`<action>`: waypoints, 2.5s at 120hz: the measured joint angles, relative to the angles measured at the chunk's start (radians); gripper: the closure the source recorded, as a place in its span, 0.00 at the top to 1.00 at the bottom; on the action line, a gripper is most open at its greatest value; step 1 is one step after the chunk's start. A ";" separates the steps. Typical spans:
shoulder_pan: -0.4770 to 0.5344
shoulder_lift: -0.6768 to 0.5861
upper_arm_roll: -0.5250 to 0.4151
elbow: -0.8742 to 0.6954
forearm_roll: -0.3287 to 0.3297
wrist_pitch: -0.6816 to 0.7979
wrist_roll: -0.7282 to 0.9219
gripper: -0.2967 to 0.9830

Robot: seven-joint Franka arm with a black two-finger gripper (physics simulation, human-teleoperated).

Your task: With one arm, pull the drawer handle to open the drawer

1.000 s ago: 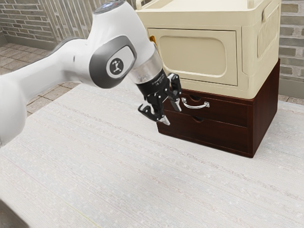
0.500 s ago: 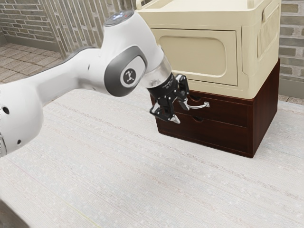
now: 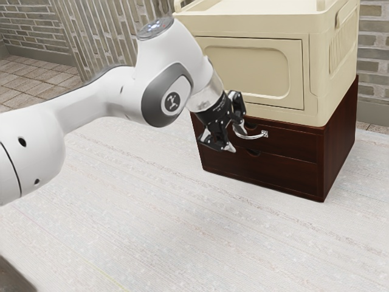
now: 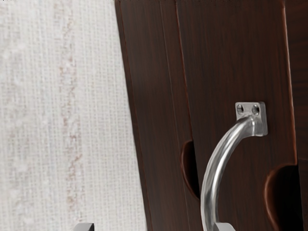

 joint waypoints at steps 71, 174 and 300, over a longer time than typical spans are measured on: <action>0.009 0.036 0.000 0.006 -0.001 0.052 -0.005 0.45; 0.003 0.017 0.005 -0.029 -0.019 0.064 -0.010 0.17; -0.029 -0.224 0.007 -0.345 -0.007 0.122 -0.015 0.15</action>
